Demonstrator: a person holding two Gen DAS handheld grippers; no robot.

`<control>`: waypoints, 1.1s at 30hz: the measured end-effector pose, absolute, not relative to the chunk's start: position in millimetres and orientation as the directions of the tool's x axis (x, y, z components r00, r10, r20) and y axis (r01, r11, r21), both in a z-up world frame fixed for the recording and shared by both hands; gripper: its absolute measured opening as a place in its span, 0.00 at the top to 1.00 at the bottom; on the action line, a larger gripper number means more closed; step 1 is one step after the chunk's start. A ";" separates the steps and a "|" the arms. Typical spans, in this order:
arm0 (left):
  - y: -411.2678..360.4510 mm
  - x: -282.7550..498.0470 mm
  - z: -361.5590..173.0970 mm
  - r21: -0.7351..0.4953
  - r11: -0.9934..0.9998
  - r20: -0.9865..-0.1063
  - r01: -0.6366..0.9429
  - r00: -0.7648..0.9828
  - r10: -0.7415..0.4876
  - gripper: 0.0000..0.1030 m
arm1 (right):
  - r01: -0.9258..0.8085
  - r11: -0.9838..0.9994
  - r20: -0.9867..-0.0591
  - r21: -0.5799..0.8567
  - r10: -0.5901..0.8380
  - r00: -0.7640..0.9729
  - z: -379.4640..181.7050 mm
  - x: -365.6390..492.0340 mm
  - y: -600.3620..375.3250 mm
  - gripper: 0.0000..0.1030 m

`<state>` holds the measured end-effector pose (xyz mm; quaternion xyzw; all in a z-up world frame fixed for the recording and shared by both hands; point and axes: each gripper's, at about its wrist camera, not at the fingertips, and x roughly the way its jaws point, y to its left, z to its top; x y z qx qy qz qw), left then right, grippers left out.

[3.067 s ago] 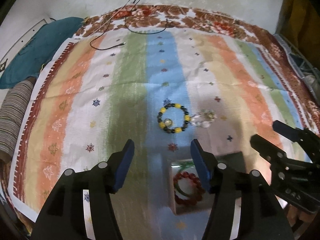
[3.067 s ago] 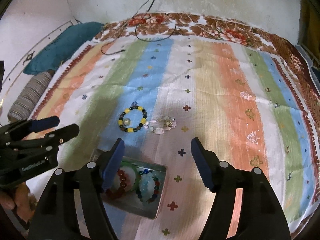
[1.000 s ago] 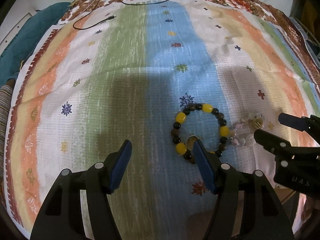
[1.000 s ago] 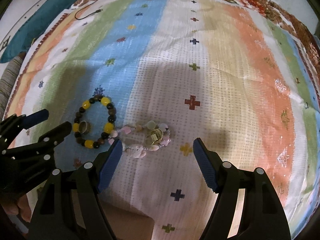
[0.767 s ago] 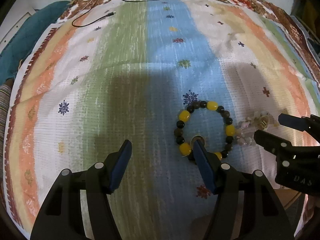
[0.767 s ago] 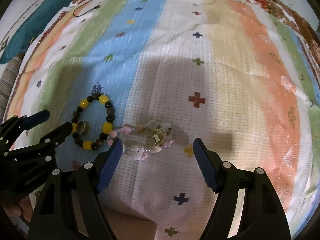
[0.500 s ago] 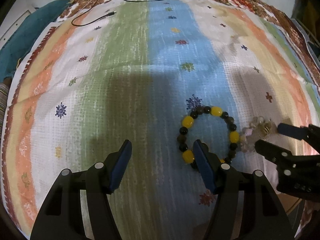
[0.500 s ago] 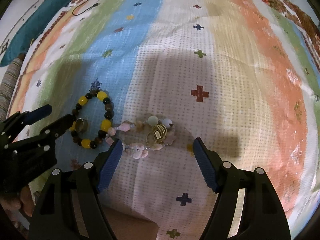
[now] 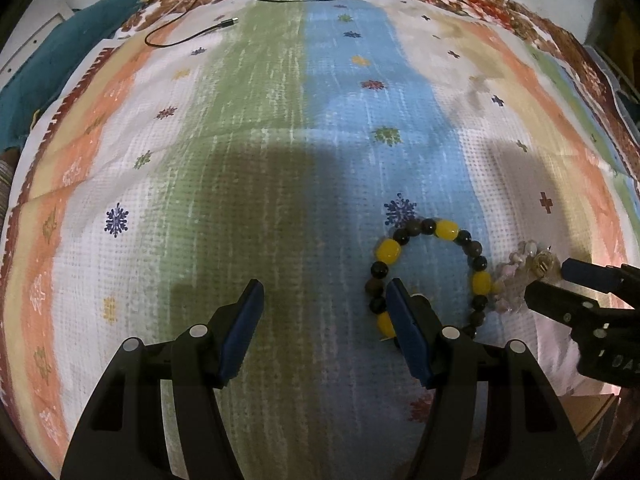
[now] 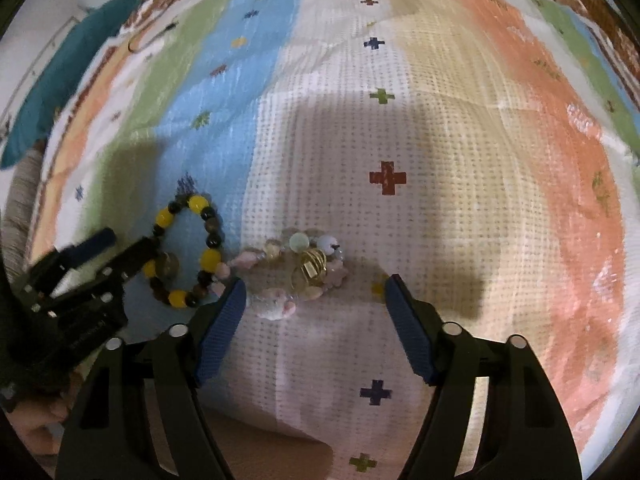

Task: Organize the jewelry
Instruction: 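Close the left tool on the yellow-black bead bracelet while the right tool grips the pink charm bracelet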

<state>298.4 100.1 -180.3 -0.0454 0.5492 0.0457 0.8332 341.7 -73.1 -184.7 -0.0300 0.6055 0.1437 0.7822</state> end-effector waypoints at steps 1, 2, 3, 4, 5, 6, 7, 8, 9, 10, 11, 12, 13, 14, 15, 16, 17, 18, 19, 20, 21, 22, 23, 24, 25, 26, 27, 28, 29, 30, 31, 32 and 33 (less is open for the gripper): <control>99.6 298.7 -180.7 -0.022 0.992 -0.919 -0.125 0.393 0.029 0.38 | -0.256 0.958 -0.957 0.129 0.187 0.221 -185.7 342.3 -74.1 0.39; 98.8 299.1 -181.3 -0.017 0.992 -0.918 -0.122 0.395 0.033 0.38 | -0.250 0.960 -0.958 0.131 0.187 0.219 -186.5 342.8 -75.4 0.40; 97.9 299.4 -181.9 -0.010 0.993 -0.918 -0.119 0.395 0.038 0.38 | -0.250 0.961 -0.959 0.120 0.178 0.220 -186.7 343.0 -75.6 0.42; 96.7 299.8 -183.3 -0.001 0.993 -0.919 -0.115 0.392 0.045 0.38 | -0.250 0.961 -0.960 0.116 0.173 0.220 -186.8 343.3 -75.9 0.44; 96.0 299.9 -184.3 0.005 0.994 -0.919 -0.112 0.390 0.049 0.38 | -0.243 0.963 -0.960 0.120 0.175 0.219 -187.2 343.8 -77.1 0.46; 94.8 299.3 -185.0 0.014 0.994 -0.918 -0.107 0.392 0.055 0.38 | -0.233 0.965 -0.960 0.120 0.173 0.221 -187.6 344.8 -78.9 0.50; 94.1 298.9 -185.3 0.016 0.995 -0.918 -0.102 0.393 0.055 0.38 | -0.231 0.966 -0.959 0.120 0.173 0.224 -187.3 345.1 -79.5 0.59; 93.5 298.8 -185.4 0.014 0.995 -0.918 -0.095 0.392 0.051 0.39 | -0.230 0.965 -0.959 0.127 0.179 0.222 -187.0 345.3 -81.5 0.66; 93.6 298.8 -185.2 0.012 0.996 -0.919 -0.093 0.392 0.048 0.41 | -0.227 0.964 -0.958 0.142 0.192 0.214 -186.9 345.5 -83.3 0.68; 93.8 298.7 -185.0 0.008 0.996 -0.919 -0.093 0.392 0.043 0.42 | -0.228 0.962 -0.958 0.148 0.197 0.211 -187.3 344.8 -83.7 0.72; 93.8 298.9 -184.9 0.003 0.996 -0.919 -0.093 0.391 0.039 0.47 | -0.234 0.962 -0.958 0.144 0.195 0.211 -187.4 343.9 -83.0 0.73; 93.7 298.9 -184.8 0.003 0.996 -0.920 -0.092 0.391 0.039 0.54 | -0.240 0.961 -0.958 0.139 0.191 0.212 -187.5 342.8 -81.8 0.73; 93.4 298.6 -184.5 0.005 0.996 -0.920 -0.090 0.390 0.040 0.59 | -0.247 0.959 -0.959 0.139 0.193 0.209 -186.9 340.9 -81.0 0.77; 93.5 298.0 -184.5 0.004 0.996 -0.920 -0.089 0.390 0.039 0.68 | -0.250 0.957 -0.959 0.148 0.201 0.201 -187.2 340.2 -80.7 0.81; 94.6 297.4 -184.5 -0.002 0.996 -0.921 -0.090 0.389 0.033 0.76 | -0.251 0.957 -0.959 0.147 0.200 0.199 -186.7 339.6 -80.1 0.81; 95.1 297.3 -184.9 -0.003 0.996 -0.921 -0.091 0.388 0.032 0.80 | -0.258 0.955 -0.960 0.144 0.198 0.200 -186.3 338.7 -79.3 0.82; 96.2 297.0 -185.2 -0.005 0.996 -0.921 -0.093 0.387 0.031 0.88 | -0.264 0.954 -0.960 0.142 0.198 0.199 -186.0 338.1 -78.7 0.84; 99.1 296.8 -185.7 -0.018 0.995 -0.922 -0.097 0.387 0.021 0.91 | -0.265 0.954 -0.960 0.140 0.197 0.201 -185.5 337.4 -78.2 0.84; 100.4 296.1 -185.4 -0.029 0.995 -0.922 -0.098 0.387 0.011 0.91 | -0.266 0.954 -0.960 0.138 0.195 0.203 -185.2 337.3 -77.4 0.84; 101.6 295.7 -185.0 -0.039 0.995 -0.922 -0.097 0.387 0.002 0.91 | -0.271 0.953 -0.959 0.132 0.192 0.206 -184.4 336.6 -76.5 0.87; 102.6 295.0 -184.3 -0.046 0.994 -0.922 -0.100 0.387 -0.003 0.91 | -0.276 0.953 -0.959 0.128 0.189 0.209 -183.7 336.6 -75.2 0.87; 103.9 294.3 -183.3 -0.055 0.993 -0.922 -0.109 0.387 -0.008 0.91 | -0.278 0.952 -0.959 0.123 0.186 0.212 -183.3 337.7 -72.6 0.88; 104.0 293.9 -182.9 -0.060 0.992 -0.922 -0.115 0.386 -0.011 0.91 | -0.283 0.952 -0.958 0.118 0.184 0.219 -181.8 338.0 -71.6 0.92; 103.5 293.0 -181.5 -0.062 0.991 -0.922 -0.116 0.386 -0.013 0.91 | -0.288 0.952 -0.958 0.104 0.174 0.228 -179.3 337.4 -70.8 0.92; 102.3 291.9 -179.4 -0.062 0.992 -0.921 -0.114 0.390 -0.013 0.91 | -0.292 0.951 -0.957 0.101 0.173 0.233 -177.5 336.8 -71.5 0.92; 100.7 290.6 -176.4 -0.060 0.992 -0.918 -0.110 0.397 -0.011 0.91 | -0.296 0.950 -0.956 0.101 0.175 0.235 -175.8 336.6 -71.1 0.92; 99.0 289.5 -173.3 -0.057 0.993 -0.915 -0.105 0.403 -0.010 0.91 | -0.299 0.949 -0.955 0.103 0.178 0.237 -174.1 335.7 -71.7 0.92; 96.6 288.4 -169.8 -0.056 0.994 -0.913 -0.098 0.408 -0.011 0.91 | -0.303 0.947 -0.954 0.103 0.180 0.240 -172.2 334.6 -72.2 0.92; 95.3 287.8 -167.5 -0.056 0.994 -0.912 -0.095 0.411 -0.011 0.91 | -0.307 0.946 -0.953 0.102 0.182 0.243 -170.5 333.4 -72.4 0.92; 93.3 286.9 -164.1 -0.058 0.994 -0.910 -0.092 0.415 -0.015 0.91 | -0.310 0.945 -0.951 0.102 0.184 0.248 -168.2 331.7 -73.4 0.92; 91.7 286.0 -161.5 -0.058 0.994 -0.908 -0.089 0.419 -0.016 0.91 | -0.313 0.944 -0.950 0.102 0.185 0.251 -166.4 330.5 -73.9 0.92; 90.3 285.4 -158.7 -0.057 0.995 -0.906 -0.085 0.423 -0.015 0.91 | -0.315 0.944 -0.949 0.101 0.187 0.255 -164.3 329.4 -74.9 0.92; 88.7 284.2 -155.0 -0.054 0.995 -0.903 -0.082 0.429 -0.014 0.91 | -0.317 0.943 -0.947 0.100 0.188 0.260 -161.9 328.3 -75.6 0.92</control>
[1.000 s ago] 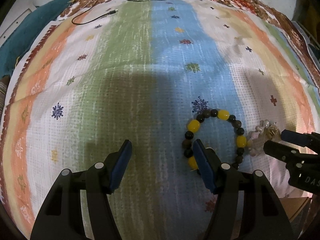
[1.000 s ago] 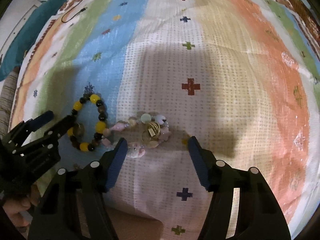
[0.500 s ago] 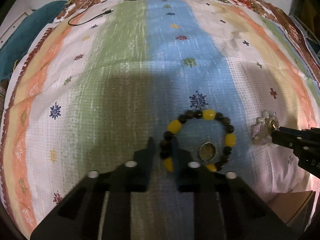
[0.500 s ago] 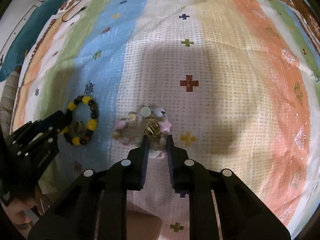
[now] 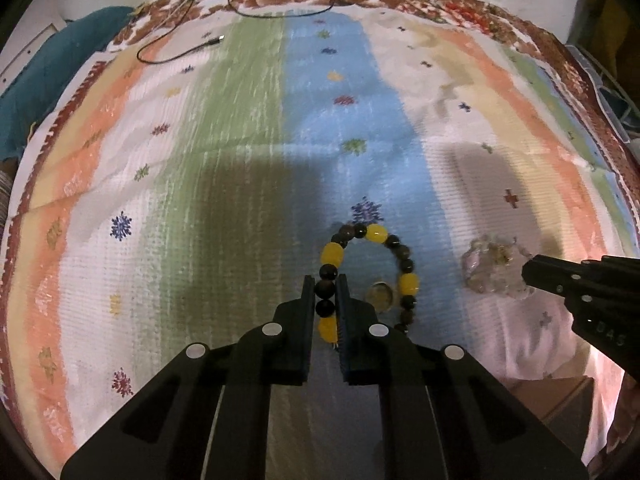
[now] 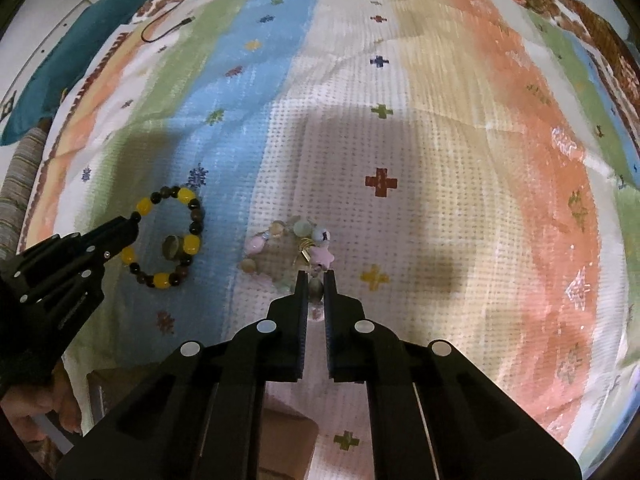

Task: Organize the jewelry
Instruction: 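Lift both held bracelets and carry them back over the silver tin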

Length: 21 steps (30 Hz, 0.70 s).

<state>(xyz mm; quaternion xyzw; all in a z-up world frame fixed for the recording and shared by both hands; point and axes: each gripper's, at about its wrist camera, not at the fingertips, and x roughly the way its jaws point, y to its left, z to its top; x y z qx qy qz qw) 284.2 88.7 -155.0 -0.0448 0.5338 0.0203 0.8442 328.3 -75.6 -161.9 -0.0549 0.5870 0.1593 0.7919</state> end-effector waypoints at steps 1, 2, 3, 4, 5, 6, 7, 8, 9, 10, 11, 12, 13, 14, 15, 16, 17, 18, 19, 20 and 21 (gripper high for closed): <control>88.1 283.5 -152.4 -0.053 0.995 -0.901 -0.081 0.433 -0.013 0.91 | -0.319 0.943 -0.945 0.100 0.190 0.267 -158.8 326.9 -76.3 0.92; 87.5 282.6 -150.0 -0.052 0.995 -0.900 -0.080 0.436 -0.012 0.91 | -0.320 0.942 -0.943 0.100 0.192 0.271 -156.5 325.1 -79.3 0.92; 87.2 282.3 -147.0 -0.050 0.996 -0.898 -0.080 0.440 -0.009 0.91 | -0.322 0.942 -0.941 0.099 0.194 0.278 -153.6 323.6 -80.2 0.92; 87.2 281.3 -144.1 -0.050 0.995 -0.896 -0.081 0.444 -0.010 0.91 | -0.323 0.941 -0.940 0.097 0.194 0.282 -151.8 322.9 -80.5 0.92; 87.6 280.7 -141.9 -0.055 0.995 -0.895 -0.081 0.445 -0.013 0.91 | -0.324 0.941 -0.938 0.095 0.194 0.287 -149.9 321.6 -81.8 0.92; 88.6 279.8 -139.1 -0.062 0.995 -0.894 -0.084 0.447 -0.018 0.91 | -0.326 0.941 -0.937 0.093 0.194 0.291 -148.4 320.8 -81.6 0.92; 89.2 279.3 -136.9 -0.069 0.994 -0.893 -0.087 0.449 -0.023 0.91 | -0.328 0.940 -0.935 0.093 0.196 0.297 -145.8 319.2 -83.4 0.92; 89.2 279.3 -135.9 -0.075 0.993 -0.893 -0.090 0.449 -0.027 0.91 | -0.328 0.940 -0.932 0.093 0.198 0.303 -143.5 318.3 -84.0 0.92; 90.0 278.8 -133.4 -0.087 0.992 -0.893 -0.093 0.449 -0.036 0.91 | -0.330 0.939 -0.930 0.093 0.201 0.308 -141.1 317.7 -84.0 0.92; 89.5 278.3 -131.6 -0.091 0.991 -0.892 -0.095 0.450 -0.039 0.91 | -0.332 0.938 -0.928 0.094 0.203 0.312 -139.6 317.5 -82.9 0.92; 88.9 277.3 -130.4 -0.093 0.991 -0.891 -0.095 0.451 -0.040 0.91 | -0.335 0.937 -0.927 0.095 0.206 0.314 -138.3 317.8 -81.3 0.92; 88.0 276.2 -127.7 -0.094 0.991 -0.890 -0.093 0.455 -0.041 0.91 | -0.339 0.936 -0.925 0.099 0.212 0.315 -136.4 316.6 -81.4 0.92; 87.5 275.7 -125.8 -0.095 0.991 -0.888 -0.092 0.457 -0.042 0.91 | -0.342 0.934 -0.922 0.107 0.221 0.317 -133.6 315.2 -81.3 0.92; 86.7 275.1 -124.2 -0.096 0.991 -0.887 -0.092 0.459 -0.044 0.91 | -0.343 0.933 -0.920 0.109 0.226 0.322 -131.2 314.2 -81.3 0.92; 86.0 274.6 -121.4 -0.099 0.991 -0.886 -0.092 0.462 -0.046 0.91 | -0.345 0.932 -0.918 0.108 0.227 0.326 -129.0 313.2 -81.5 0.92; 85.5 273.6 -119.4 -0.100 0.991 -0.885 -0.092 0.464 -0.046 0.91 | -0.348 0.932 -0.915 0.102 0.225 0.334 -126.4 311.8 -80.9 0.92; 84.7 273.1 -117.1 -0.100 0.991 -0.883 -0.091 0.467 -0.046 0.91 | -0.351 0.931 -0.913 0.098 0.224 0.341 -124.5 310.8 -80.6 0.92; 83.0 272.4 -113.6 -0.099 0.991 -0.881 -0.086 0.471 -0.047 0.91 | -0.355 0.930 -0.910 0.093 0.224 0.349 -121.8 309.6 -80.2 0.92; 82.3 272.0 -111.5 -0.101 0.991 -0.879 -0.084 0.474 -0.049 0.91 | -0.357 0.930 -0.908 0.088 0.222 0.354 -120.2 308.7 -80.1 0.92; 81.1 271.6 -109.1 -0.102 0.991 -0.878 -0.083 0.476 -0.051 0.91 | -0.360 0.930 -0.905 0.078 0.217 0.365 -117.7 307.5 -80.0 0.92; 79.2 271.1 -106.0 -0.104 0.991 -0.876 -0.080 0.479 -0.054 0.91 | -0.362 0.930 -0.903 0.070 0.213 0.373 -116.0 306.6 -79.7 0.92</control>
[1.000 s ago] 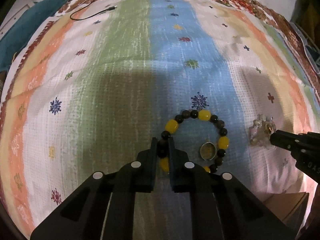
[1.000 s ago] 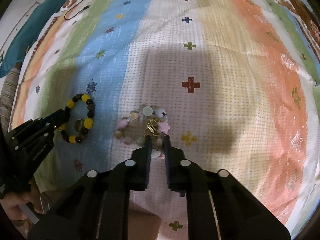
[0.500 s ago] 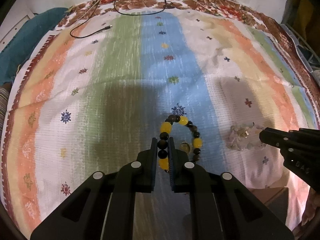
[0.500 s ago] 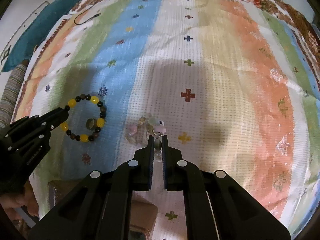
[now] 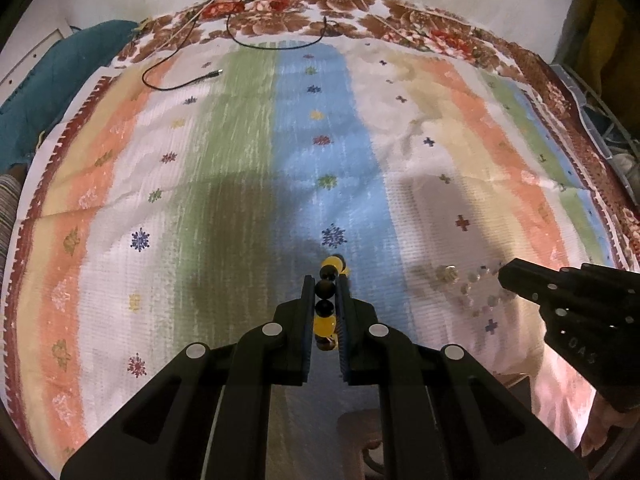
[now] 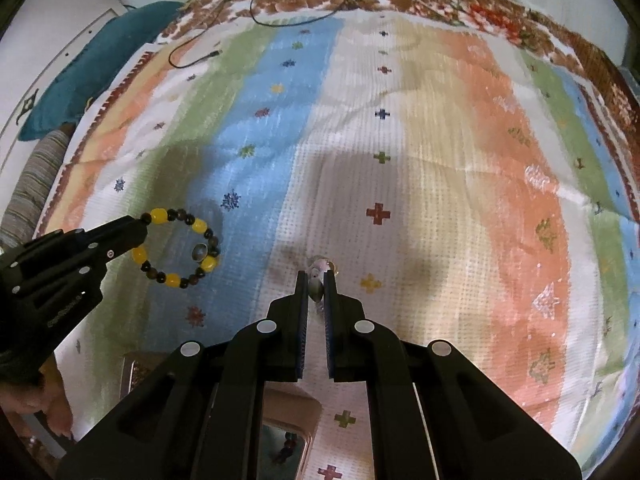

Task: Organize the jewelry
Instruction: 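Lift both held bracelets and carry them back over the silver tin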

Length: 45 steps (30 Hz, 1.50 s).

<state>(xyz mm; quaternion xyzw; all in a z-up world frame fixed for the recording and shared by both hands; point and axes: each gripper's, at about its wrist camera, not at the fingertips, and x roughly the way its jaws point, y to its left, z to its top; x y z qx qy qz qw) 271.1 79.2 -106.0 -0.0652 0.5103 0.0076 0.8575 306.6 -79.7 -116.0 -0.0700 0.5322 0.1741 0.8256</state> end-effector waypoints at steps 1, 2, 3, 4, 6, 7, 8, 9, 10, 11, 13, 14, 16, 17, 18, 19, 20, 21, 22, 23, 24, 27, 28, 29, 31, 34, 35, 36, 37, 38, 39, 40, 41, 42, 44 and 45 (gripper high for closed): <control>78.5 270.5 -105.1 -0.105 0.991 -0.876 -0.078 0.479 -0.055 0.91 | -0.366 0.929 -0.900 0.059 0.208 0.383 -113.6 305.4 -79.7 0.92; 77.6 270.4 -104.5 -0.104 0.992 -0.877 -0.076 0.477 -0.055 0.91 | -0.367 0.928 -0.898 0.056 0.208 0.387 -112.1 304.5 -79.9 0.92; 75.3 269.6 -103.1 -0.099 0.992 -0.877 -0.073 0.477 -0.053 0.91 | -0.368 0.928 -0.897 0.058 0.210 0.388 -110.7 303.5 -80.6 0.92; 74.0 268.8 -102.1 -0.096 0.993 -0.877 -0.069 0.478 -0.051 0.91 | -0.368 0.928 -0.896 0.062 0.214 0.389 -109.3 302.7 -81.7 0.92; 71.3 267.1 -98.7 -0.089 0.994 -0.874 -0.064 0.483 -0.048 0.91 | -0.367 0.928 -0.894 0.064 0.217 0.393 -106.9 301.0 -83.0 0.92; 70.1 266.2 -96.7 -0.088 0.994 -0.873 -0.062 0.485 -0.047 0.91 | -0.367 0.928 -0.892 0.063 0.217 0.396 -105.5 299.9 -83.7 0.92; 69.4 265.1 -95.1 -0.087 0.994 -0.872 -0.060 0.487 -0.047 0.91 | -0.367 0.928 -0.891 0.064 0.219 0.398 -104.3 298.9 -84.1 0.92; 68.6 263.9 -92.6 -0.085 0.995 -0.870 -0.060 0.490 -0.045 0.91 | -0.366 0.928 -0.889 0.068 0.223 0.400 -102.8 297.8 -85.1 0.92; 68.1 262.7 -90.8 -0.086 0.995 -0.869 -0.059 0.492 -0.046 0.91 | -0.365 0.928 -0.888 0.071 0.225 0.400 -101.7 296.8 -85.5 0.92; 67.2 261.5 -88.3 -0.087 0.995 -0.868 -0.057 0.494 -0.048 0.91 | -0.366 0.928 -0.887 0.074 0.229 0.401 -100.7 295.5 -85.6 0.92; 65.5 258.5 -83.9 -0.089 0.995 -0.865 -0.055 0.499 -0.050 0.91 | -0.369 0.926 -0.884 0.080 0.237 0.403 -98.4 291.9 -85.8 0.92; 64.2 256.2 -81.4 -0.091 0.994 -0.863 -0.053 0.502 -0.052 0.91 | -0.369 0.926 -0.883 0.081 0.238 0.404 -97.5 290.4 -85.9 0.92; 63.7 252.4 -77.3 -0.093 0.994 -0.860 -0.052 0.507 -0.054 0.91 | -0.372 0.925 -0.881 0.080 0.240 0.407 -95.6 286.3 -85.3 0.92; 63.6 250.3 -75.3 -0.095 0.994 -0.859 -0.053 0.509 -0.055 0.91 | -0.372 0.925 -0.880 0.078 0.239 0.410 -94.7 284.7 -84.7 0.92; 63.6 248.3 -73.8 -0.097 0.994 -0.858 -0.054 0.511 -0.056 0.91 | -0.373 0.925 -0.879 0.071 0.235 0.415 -93.6 282.7 -83.6 0.92; 63.7 246.6 -72.9 -0.098 0.994 -0.857 -0.055 0.513 -0.056 0.91 | -0.376 0.925 -0.877 0.064 0.232 0.420 -92.7 281.1 -82.9 0.92; 63.2 244.9 -71.7 -0.098 0.994 -0.856 -0.056 0.514 -0.056 0.91 | -0.379 0.924 -0.876 0.056 0.228 0.426 -91.4 279.1 -81.5 0.92; 62.3 242.9 -70.5 -0.097 0.994 -0.855 -0.056 0.515 -0.055 0.91 | -0.380 0.924 -0.874 0.052 0.226 0.430 -90.4 277.6 -80.8 0.92; 61.5 241.1 -69.0 -0.097 0.994 -0.854 -0.054 0.518 -0.055 0.91 | -0.382 0.923 -0.872 0.048 0.225 0.435 -88.7 275.7 -79.8 0.92; 60.4 239.5 -67.2 -0.096 0.994 -0.851 -0.051 0.522 -0.056 0.91 | -0.386 0.922 -0.869 0.042 0.224 0.442 -86.6 273.2 -78.8 0.92; 60.1 238.7 -65.7 -0.096 0.994 -0.849 -0.049 0.525 -0.056 0.91 | -0.389 0.921 -0.866 0.034 0.221 0.448 -85.2 270.8 -78.0 0.92; 60.0 234.5 -59.1 -0.105 0.993 -0.842 -0.048 0.536 -0.062 0.91 | -0.399 0.917 -0.859 0.004 0.207 0.468 -81.1 263.0 -76.9 0.92; 60.3 232.4 -56.4 -0.109 0.993 -0.838 -0.050 0.542 -0.065 0.91 | -0.401 0.916 -0.857 -0.001 0.205 0.472 -80.1 261.1 -76.9 0.92; 60.2 230.1 -53.9 -0.113 0.992 -0.835 -0.051 0.546 -0.067 0.91 | -0.402 0.916 -0.855 -0.004 0.205 0.476 -78.6 258.5 -77.3 0.92; 59.4 225.4 -49.8 -0.112 0.992 -0.830 -0.049 0.554 -0.067 0.91 | -0.406 0.914 -0.850 -0.002 0.213 0.482 -74.6 253.0 -77.5 0.92; 57.5 218.3 -43.0 -0.113 0.993 -0.822 -0.045 0.566 -0.068 0.91 | -0.414 0.910 -0.838 -0.006 0.221 0.498 -67.1 245.3 -77.6 0.92; 57.2 216.5 -40.5 -0.111 0.993 -0.818 -0.048 0.571 -0.063 0.91 | -0.418 0.909 -0.835 -0.007 0.225 0.503 -64.8 242.4 -77.3 0.92; 56.9 214.7 -37.1 -0.112 0.993 -0.814 -0.050 0.578 -0.063 0.91 | -0.426 0.905 -0.829 -0.007 0.233 0.509 -61.2 238.7 -77.0 0.92; 56.7 212.9 -33.6 -0.119 0.992 -0.809 -0.048 0.583 -0.068 0.91 | -0.435 0.901 -0.823 -0.008 0.241 0.514 -58.1 235.5 -76.6 0.92; 56.6 210.7 -30.1 -0.124 0.991 -0.804 -0.049 0.590 -0.072 0.91 | -0.441 0.897 -0.816 -0.007 0.250 0.521 -55.1 232.4 -76.8 0.92; 57.0 209.5 -28.3 -0.126 0.991 -0.801 -0.048 0.594 -0.073 0.91 | -0.446 0.895 -0.808 -0.004 0.260 0.529 -51.1 228.8 -77.6 0.92; 56.1 206.7 -25.4 -0.124 0.991 -0.796 -0.046 0.601 -0.072 0.91 | -0.449 0.893 -0.804 -0.002 0.266 0.532 -48.5 226.8 -77.8 0.92; 55.5 203.8 -22.6 -0.123 0.991 -0.792 -0.043 0.607 -0.072 0.91 | -0.454 0.891 -0.798 0.002 0.275 0.536 -45.2 223.8 -78.5 0.92; 54.8 201.9 -20.9 -0.124 0.991 -0.789 -0.041 0.610 -0.073 0.91 | -0.458 0.889 -0.792 0.005 0.284 0.541 -42.1 220.6 -79.3 0.92; 52.7 196.7 -16.2 -0.123 0.992 -0.782 -0.035 0.619 -0.075 0.91 | -0.464 0.886 -0.785 0.004 0.290 0.547 -38.6 215.9 -79.8 0.92; 52.0 194.5 -14.6 -0.124 0.992 -0.779 -0.032 0.622 -0.077 0.91 | -0.466 0.885 -0.782 0.003 0.292 0.551 -37.0 213.4 -80.2 0.92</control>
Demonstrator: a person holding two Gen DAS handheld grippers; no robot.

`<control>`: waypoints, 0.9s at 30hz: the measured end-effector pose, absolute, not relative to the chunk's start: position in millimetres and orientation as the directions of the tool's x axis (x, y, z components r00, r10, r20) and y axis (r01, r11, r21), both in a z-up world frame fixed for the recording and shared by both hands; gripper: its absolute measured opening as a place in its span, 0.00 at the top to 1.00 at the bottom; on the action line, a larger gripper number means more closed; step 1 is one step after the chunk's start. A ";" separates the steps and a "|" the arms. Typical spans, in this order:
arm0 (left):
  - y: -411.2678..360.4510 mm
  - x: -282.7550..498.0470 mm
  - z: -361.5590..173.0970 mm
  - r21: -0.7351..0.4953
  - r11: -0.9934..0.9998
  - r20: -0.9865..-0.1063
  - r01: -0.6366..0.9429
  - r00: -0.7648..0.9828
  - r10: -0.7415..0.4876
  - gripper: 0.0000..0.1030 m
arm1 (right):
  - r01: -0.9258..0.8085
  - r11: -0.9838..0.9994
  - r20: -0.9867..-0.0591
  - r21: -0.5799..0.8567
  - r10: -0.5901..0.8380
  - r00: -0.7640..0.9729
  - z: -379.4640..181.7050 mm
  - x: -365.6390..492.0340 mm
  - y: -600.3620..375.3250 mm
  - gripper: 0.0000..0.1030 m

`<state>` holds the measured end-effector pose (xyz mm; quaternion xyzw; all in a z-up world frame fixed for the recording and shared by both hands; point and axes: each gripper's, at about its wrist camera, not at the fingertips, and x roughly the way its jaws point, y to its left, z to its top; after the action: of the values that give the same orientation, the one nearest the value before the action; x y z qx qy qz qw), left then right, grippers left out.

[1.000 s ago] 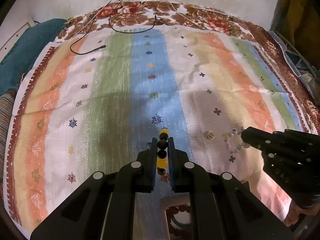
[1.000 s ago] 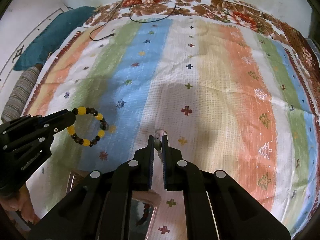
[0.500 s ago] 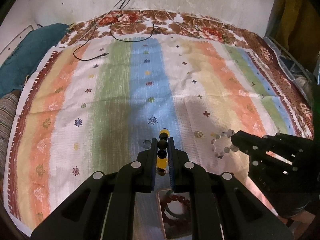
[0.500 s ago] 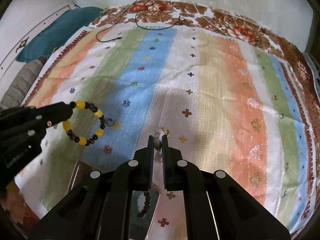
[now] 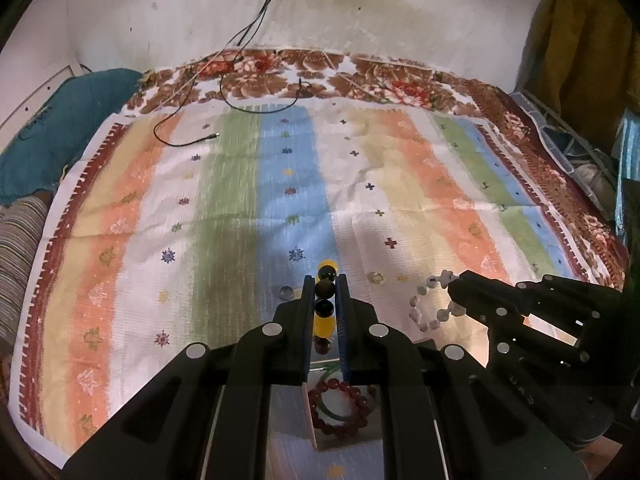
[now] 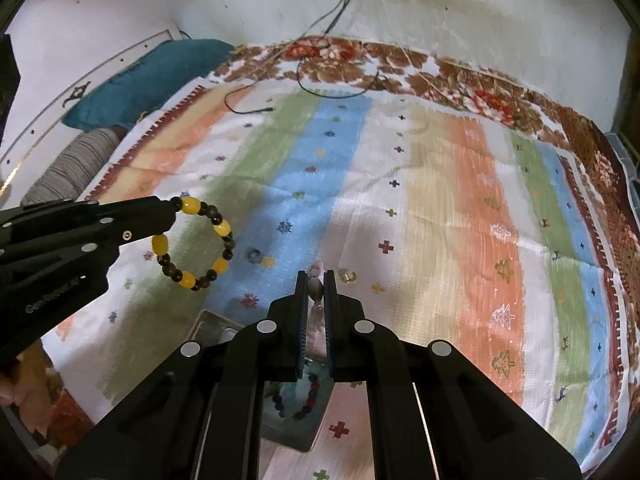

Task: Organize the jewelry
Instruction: 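Lift both held bracelets and carry them back over the silver tin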

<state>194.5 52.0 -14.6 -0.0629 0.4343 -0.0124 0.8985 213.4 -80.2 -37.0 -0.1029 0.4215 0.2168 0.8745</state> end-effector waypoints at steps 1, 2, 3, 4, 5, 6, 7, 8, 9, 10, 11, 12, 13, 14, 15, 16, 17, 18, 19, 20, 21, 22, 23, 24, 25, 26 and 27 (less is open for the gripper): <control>50.8 192.1 -12.5 -0.125 0.992 -0.775 -0.029 0.626 -0.080 0.91 | -0.470 0.883 -0.779 0.001 0.295 0.553 -35.4 210.6 -80.9 0.92; 49.5 189.1 -10.1 -0.124 0.992 -0.771 -0.026 0.631 -0.080 0.91 | -0.474 0.881 -0.778 0.000 0.298 0.554 -34.7 207.9 -81.6 0.92; 48.1 186.2 -8.0 -0.118 0.993 -0.767 -0.025 0.637 -0.075 0.91 | -0.477 0.879 -0.776 0.002 0.302 0.553 -34.0 204.3 -82.9 0.92; 46.0 182.4 -5.3 -0.110 0.994 -0.762 -0.023 0.644 -0.069 0.91 | -0.477 0.879 -0.775 0.006 0.306 0.554 -33.8 201.8 -84.3 0.92; 44.8 179.4 -3.4 -0.116 0.993 -0.760 -0.020 0.645 -0.076 0.91 | -0.478 0.879 -0.774 0.011 0.310 0.553 -33.5 198.9 -86.3 0.92; 44.2 176.6 -2.0 -0.127 0.992 -0.759 -0.017 0.646 -0.086 0.91 | -0.478 0.878 -0.773 0.014 0.313 0.552 -33.4 196.4 -87.6 0.92; 44.1 173.8 -0.4 -0.134 0.991 -0.757 -0.017 0.647 -0.091 0.91 | -0.476 0.879 -0.770 0.017 0.315 0.554 -32.6 193.2 -89.7 0.92; 43.5 171.5 1.1 -0.134 0.991 -0.754 -0.017 0.650 -0.091 0.91 | -0.476 0.879 -0.768 0.019 0.318 0.556 -31.6 190.9 -91.2 0.92; 42.8 167.9 2.9 -0.134 0.991 -0.749 -0.015 0.656 -0.091 0.91 | -0.476 0.879 -0.765 0.022 0.321 0.558 -30.4 188.7 -92.7 0.92; 41.9 165.3 4.2 -0.133 0.991 -0.746 -0.012 0.659 -0.092 0.91 | -0.474 0.880 -0.762 0.027 0.325 0.561 -29.3 185.4 -94.6 0.92; 40.8 162.7 5.2 -0.130 0.991 -0.743 -0.009 0.663 -0.092 0.91 | -0.473 0.880 -0.759 0.031 0.328 0.562 -28.4 183.1 -96.0 0.92; 38.7 159.1 6.3 -0.120 0.993 -0.738 -0.001 0.669 -0.088 0.91 | -0.472 0.881 -0.757 0.034 0.331 0.563 -27.6 180.2 -97.5 0.92; 36.8 156.2 6.8 -0.112 0.994 -0.736 0.006 0.672 -0.087 0.91 | -0.470 0.882 -0.753 0.039 0.335 0.566 -27.2 175.7 -100.0 0.92; 33.9 153.1 6.6 -0.105 0.994 -0.736 0.016 0.672 -0.088 0.91 | -0.470 0.882 -0.752 0.041 0.337 0.567 -27.7 172.7 -101.5 0.92; 32.2 150.3 6.7 -0.100 0.995 -0.736 0.020 0.672 -0.087 0.91 | -0.469 0.882 -0.751 0.042 0.338 0.568 -28.0 170.6 -102.6 0.92; 30.1 147.4 6.9 -0.091 0.996 -0.735 0.023 0.674 -0.083 0.91 | -0.469 0.882 -0.750 0.040 0.337 0.569 -28.8 167.5 -103.7 0.92; 28.9 144.2 7.7 -0.081 0.996 -0.731 0.026 0.678 -0.077 0.91 | -0.468 0.883 -0.749 0.038 0.335 0.571 -29.1 164.9 -104.5 0.92; 28.2 141.9 8.7 -0.075 0.997 -0.728 0.025 0.682 -0.072 0.91 | -0.465 0.884 -0.747 0.037 0.333 0.575 -29.1 163.2 -105.6 0.92; 27.7 139.2 10.0 -0.072 0.997 -0.724 0.024 0.686 -0.069 0.91 | -0.462 0.886 -0.746 0.035 0.331 0.578 -29.0 161.6 -106.8 0.92; 27.3 135.8 11.4 -0.074 0.997 -0.720 0.023 0.690 -0.070 0.91 | -0.459 0.887 -0.743 0.036 0.331 0.581 -28.5 160.4 -108.0 0.92; 26.4 132.9 12.5 -0.077 0.997 -0.718 0.024 0.692 -0.072 0.91 | -0.458 0.888 -0.740 0.040 0.334 0.584 -27.9 159.2 -109.3 0.92; 25.8 130.7 13.1 -0.081 0.996 -0.716 0.026 0.694 -0.076 0.91 | -0.458 0.888 -0.737 0.046 0.339 0.585 -27.0 157.5 -110.7 0.92; 24.7 127.8 13.5 -0.087 0.996 -0.715 0.028 0.694 -0.082 0.91 | -0.462 0.885 -0.732 0.054 0.350 0.584 -25.5 155.5 -111.9 0.92; 23.7 126.3 13.5 -0.088 0.996 -0.715 0.030 0.695 -0.084 0.91 | -0.466 0.883 -0.728 0.061 0.359 0.584 -24.2 154.2 -112.7 0.92; 22.7 124.0 13.3 -0.087 0.996 -0.713 0.031 0.696 -0.084 0.91 | -0.471 0.880 -0.721 0.069 0.370 0.586 -22.0 151.7 -113.8 0.92; 21.9 121.9 13.2 -0.083 0.996 -0.712 0.031 0.698 -0.081 0.91 | -0.474 0.877 -0.718 0.071 0.375 0.586 -21.4 150.1 -114.4 0.92; 21.4 120.1 13.0 -0.082 0.996 -0.710 0.029 0.700 -0.079 0.91 | -0.480 0.875 -0.718 0.071 0.379 0.584 -21.2 148.6 -113.9 0.92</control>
<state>120.1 21.4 13.0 -0.0322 0.3865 -0.0293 0.9213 148.6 -113.9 -21.2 -0.0653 0.3866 0.2418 0.8876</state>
